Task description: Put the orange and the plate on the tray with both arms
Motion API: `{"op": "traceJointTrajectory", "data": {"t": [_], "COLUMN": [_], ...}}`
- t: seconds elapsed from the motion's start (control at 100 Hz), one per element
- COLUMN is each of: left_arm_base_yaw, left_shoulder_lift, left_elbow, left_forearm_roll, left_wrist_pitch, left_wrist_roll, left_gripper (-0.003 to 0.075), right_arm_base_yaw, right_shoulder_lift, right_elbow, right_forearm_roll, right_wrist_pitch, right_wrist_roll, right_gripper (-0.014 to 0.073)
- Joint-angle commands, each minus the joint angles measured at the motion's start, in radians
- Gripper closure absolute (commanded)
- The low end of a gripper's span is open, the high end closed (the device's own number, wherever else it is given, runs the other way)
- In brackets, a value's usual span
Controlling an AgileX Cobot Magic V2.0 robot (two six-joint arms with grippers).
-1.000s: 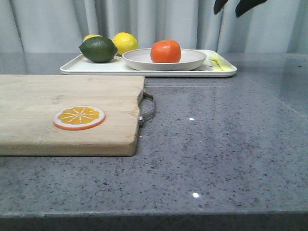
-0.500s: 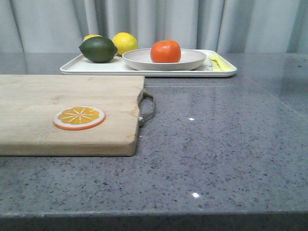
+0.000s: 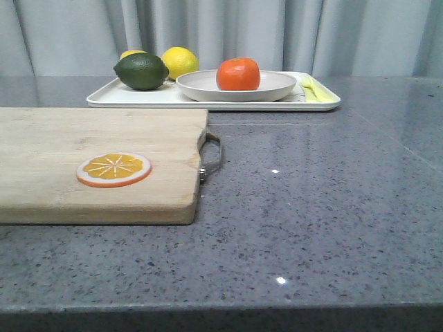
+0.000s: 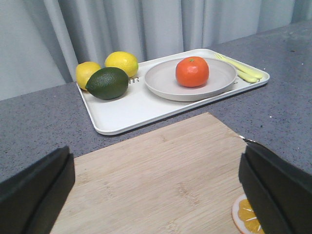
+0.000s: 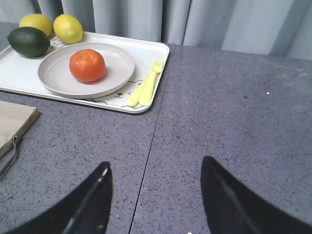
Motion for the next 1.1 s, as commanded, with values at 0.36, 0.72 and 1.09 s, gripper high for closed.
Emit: {"op": "traceJointTrajectory", "data": {"t": [0.36, 0.72, 1.09], "left_arm_base_yaw": [0.003, 0.003, 0.003], "left_shoulder_lift": [-0.002, -0.002, -0.002], "left_elbow": [-0.029, -0.029, -0.029], "left_forearm_roll": [-0.005, -0.005, -0.005], "left_wrist_pitch": [-0.050, -0.054, -0.055], "left_wrist_roll": [-0.003, -0.003, -0.003], "left_gripper": [0.0060, 0.0197, 0.0739], "right_arm_base_yaw": [-0.007, -0.007, -0.007], "right_shoulder_lift": [-0.262, -0.260, -0.260], "right_elbow": [0.239, 0.239, 0.239], "right_forearm_roll": [-0.011, -0.011, -0.011], "right_wrist_pitch": [-0.125, -0.130, -0.122], "right_wrist_roll": [-0.011, -0.011, -0.011], "right_gripper": [0.0181, 0.0501, 0.0662]}}
